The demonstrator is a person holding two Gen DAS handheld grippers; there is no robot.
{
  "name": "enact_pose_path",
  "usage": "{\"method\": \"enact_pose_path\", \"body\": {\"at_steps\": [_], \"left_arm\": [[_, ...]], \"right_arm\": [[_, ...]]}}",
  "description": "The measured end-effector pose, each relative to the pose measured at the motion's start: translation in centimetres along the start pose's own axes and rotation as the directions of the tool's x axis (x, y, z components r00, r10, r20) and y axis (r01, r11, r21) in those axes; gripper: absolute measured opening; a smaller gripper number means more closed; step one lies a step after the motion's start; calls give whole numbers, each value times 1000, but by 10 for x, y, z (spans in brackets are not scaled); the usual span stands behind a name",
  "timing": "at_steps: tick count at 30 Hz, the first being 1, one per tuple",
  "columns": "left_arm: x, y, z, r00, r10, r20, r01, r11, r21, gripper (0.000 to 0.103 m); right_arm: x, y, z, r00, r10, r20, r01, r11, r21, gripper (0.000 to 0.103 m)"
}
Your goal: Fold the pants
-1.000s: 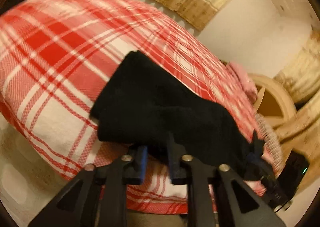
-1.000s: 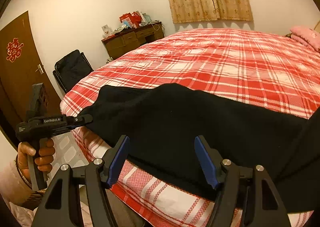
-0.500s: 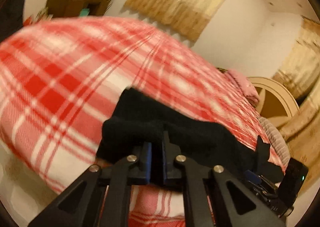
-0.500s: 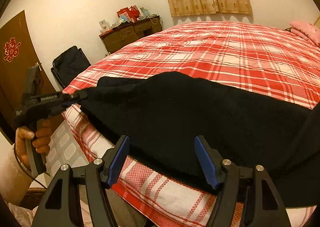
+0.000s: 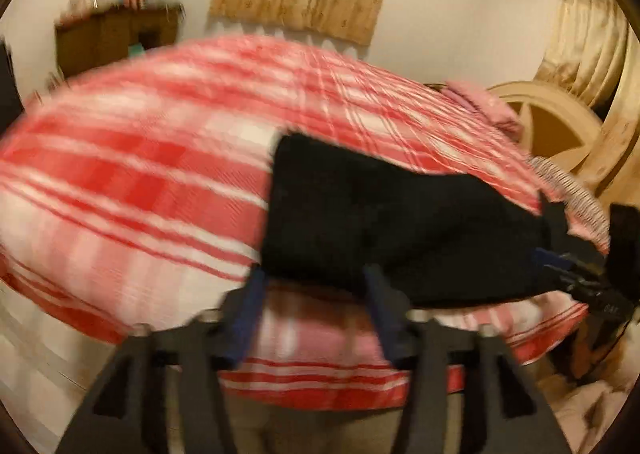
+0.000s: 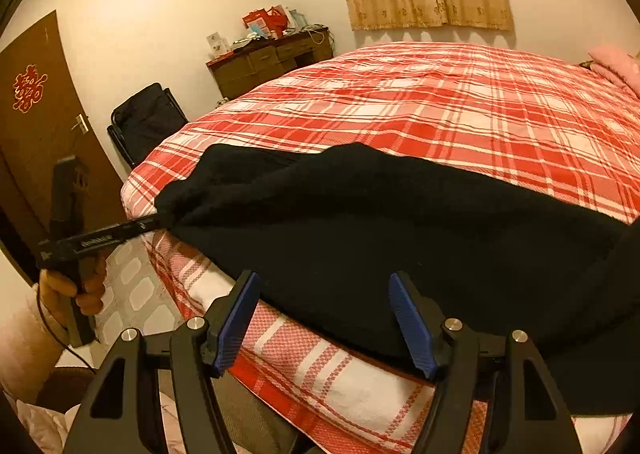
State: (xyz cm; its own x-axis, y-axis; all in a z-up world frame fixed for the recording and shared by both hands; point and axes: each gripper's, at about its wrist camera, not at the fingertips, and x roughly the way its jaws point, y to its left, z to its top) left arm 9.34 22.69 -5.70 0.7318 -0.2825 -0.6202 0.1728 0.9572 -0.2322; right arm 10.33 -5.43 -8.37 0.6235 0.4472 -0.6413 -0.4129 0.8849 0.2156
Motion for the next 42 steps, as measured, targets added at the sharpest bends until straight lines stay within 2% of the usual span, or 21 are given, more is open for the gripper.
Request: {"method": "enact_pose_path", "body": {"at_steps": [3,4,7,9,10,11,14,15,16,20,22,25,28,31,33,35,36,39,42], "left_arm": [[-28,7,11,998,26,64,-26,1000,-1,61],[-37,6,15,994,59,88,-59,998,-1,61],[-32,-13,24,991,72,113,-77,996,37,60],[-15,-34,25,993,69,97,-78,993,93,60],[-4,-38,26,993,84,85,-93,990,106,60],[16,-44,27,990,132,56,-138,984,115,60],[58,-34,22,981,191,-15,-190,981,39,60],[66,-31,21,972,234,-5,-234,972,22,62],[71,-31,20,953,301,11,-302,953,21,71],[83,-31,29,937,350,21,-349,937,-31,76],[82,-33,31,932,363,23,-362,931,-40,77],[64,-39,30,949,310,60,-307,950,-61,77],[51,-53,27,943,317,106,-315,949,-34,77],[59,-59,19,956,280,85,-279,960,-27,77],[73,-60,11,946,321,53,-321,947,-6,77],[81,-69,6,925,373,74,-378,924,65,81],[82,-72,5,921,383,75,-389,918,82,82],[86,-74,4,918,390,76,-395,916,72,89],[87,-76,5,914,398,75,-403,912,74,92]], "right_arm": [[2,3,3,1000,21,1,-21,1000,-10,69],[4,4,5,1000,29,0,-29,999,-13,69],[14,13,15,998,59,6,-59,998,-33,69],[22,16,18,998,58,1,-58,997,-52,69],[27,15,18,999,52,-12,-53,997,-52,69],[31,13,16,999,44,-28,-45,998,-42,69],[45,-8,4,994,-17,-111,19,1000,18,69],[43,-13,0,994,-1,-109,4,1000,20,69],[39,-15,-2,995,10,-104,-9,1000,14,69],[28,-13,3,991,-4,-136,-5,998,-67,69],[20,-20,17,995,28,-95,-34,997,-62,69],[9,-42,50,997,73,-2,-73,997,-22,69],[26,-66,85,989,144,27,-145,989,23,69],[60,-74,97,987,160,-22,-159,987,20,69],[81,-74,96,978,192,-85,-188,981,52,69],[95,-66,84,956,251,-152,-240,967,87,69],[94,-61,79,957,243,-157,-236,970,63,69],[87,-43,69,964,194,-180,-202,979,-31,69],[87,-43,68,954,220,-203,-232,972,-37,70]]}}
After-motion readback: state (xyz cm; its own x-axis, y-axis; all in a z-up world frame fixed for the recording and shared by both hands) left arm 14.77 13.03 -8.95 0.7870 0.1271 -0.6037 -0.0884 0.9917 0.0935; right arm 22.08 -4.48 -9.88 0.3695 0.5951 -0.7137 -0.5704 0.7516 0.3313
